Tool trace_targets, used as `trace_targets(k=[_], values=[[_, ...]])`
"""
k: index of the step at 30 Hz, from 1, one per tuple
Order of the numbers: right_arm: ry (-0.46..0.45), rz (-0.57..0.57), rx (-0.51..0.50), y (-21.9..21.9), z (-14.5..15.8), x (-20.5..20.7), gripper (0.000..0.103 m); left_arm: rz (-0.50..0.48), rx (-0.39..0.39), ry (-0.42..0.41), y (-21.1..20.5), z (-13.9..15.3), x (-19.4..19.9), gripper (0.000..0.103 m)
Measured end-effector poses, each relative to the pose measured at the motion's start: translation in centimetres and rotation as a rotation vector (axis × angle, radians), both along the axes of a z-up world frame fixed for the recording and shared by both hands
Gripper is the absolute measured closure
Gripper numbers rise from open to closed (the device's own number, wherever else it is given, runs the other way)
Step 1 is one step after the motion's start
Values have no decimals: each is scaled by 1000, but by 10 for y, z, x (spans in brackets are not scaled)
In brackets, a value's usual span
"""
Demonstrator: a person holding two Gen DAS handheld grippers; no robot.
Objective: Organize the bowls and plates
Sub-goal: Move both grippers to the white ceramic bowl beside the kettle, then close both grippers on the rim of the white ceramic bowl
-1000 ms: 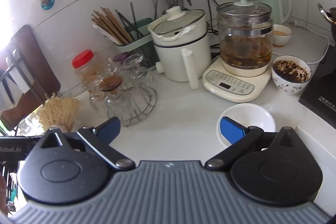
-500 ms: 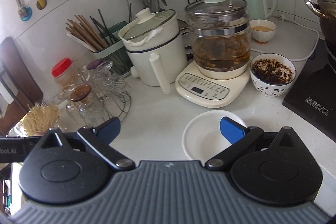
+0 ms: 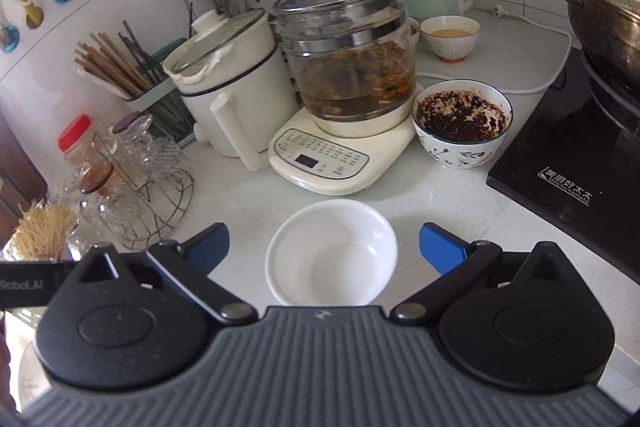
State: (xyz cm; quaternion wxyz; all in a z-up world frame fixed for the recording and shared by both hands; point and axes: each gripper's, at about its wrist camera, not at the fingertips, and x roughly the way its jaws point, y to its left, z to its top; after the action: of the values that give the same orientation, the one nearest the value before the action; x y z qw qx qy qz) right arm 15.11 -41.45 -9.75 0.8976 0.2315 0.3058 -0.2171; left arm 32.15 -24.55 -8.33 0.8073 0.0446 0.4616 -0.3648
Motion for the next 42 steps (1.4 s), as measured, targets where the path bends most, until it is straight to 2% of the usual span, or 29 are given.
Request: trace_targets(k=[6,10,14,18,20,22,24,26,28,30,33,37,42], values=[[-31,-15,50,-31,-8,-1,0,11,15,19,-24,-16,10,54],[6,1,74,-41,-20,9,0,11,28,33,-37,-28,16,54],[31,34,42,-43,-25,17,0,10,24,73,-49,-40,24,54],[51,20,91,-58,-35,21,0,3,20,96,-62,-49,31,54],[64,19,126,-66,-42,22,8,0,12,115,-67,-54,35,54],[76,15,158,-72,-48,23,23,-2,7,141,-72,-61,39,54],[95,17,203,-78,-56,26,29,1,8,166,-76,-68,42,54],[111,23,236,-81,-63,28,39,12,3,183,-78,-74,45,56],[134,24,261,-83,-69,30,55,12,0,211,-80,-81,48,61],[148,18,275,-83,-75,31,63,5,12,226,-83,-87,49,63],[161,4,298,-84,-83,31,66,2,18,255,-87,-95,51,67],[177,-17,313,-86,-91,32,67,-5,57,246,-92,-101,52,82],[160,-12,317,-87,-91,32,75,-27,51,252,-97,-104,52,94]])
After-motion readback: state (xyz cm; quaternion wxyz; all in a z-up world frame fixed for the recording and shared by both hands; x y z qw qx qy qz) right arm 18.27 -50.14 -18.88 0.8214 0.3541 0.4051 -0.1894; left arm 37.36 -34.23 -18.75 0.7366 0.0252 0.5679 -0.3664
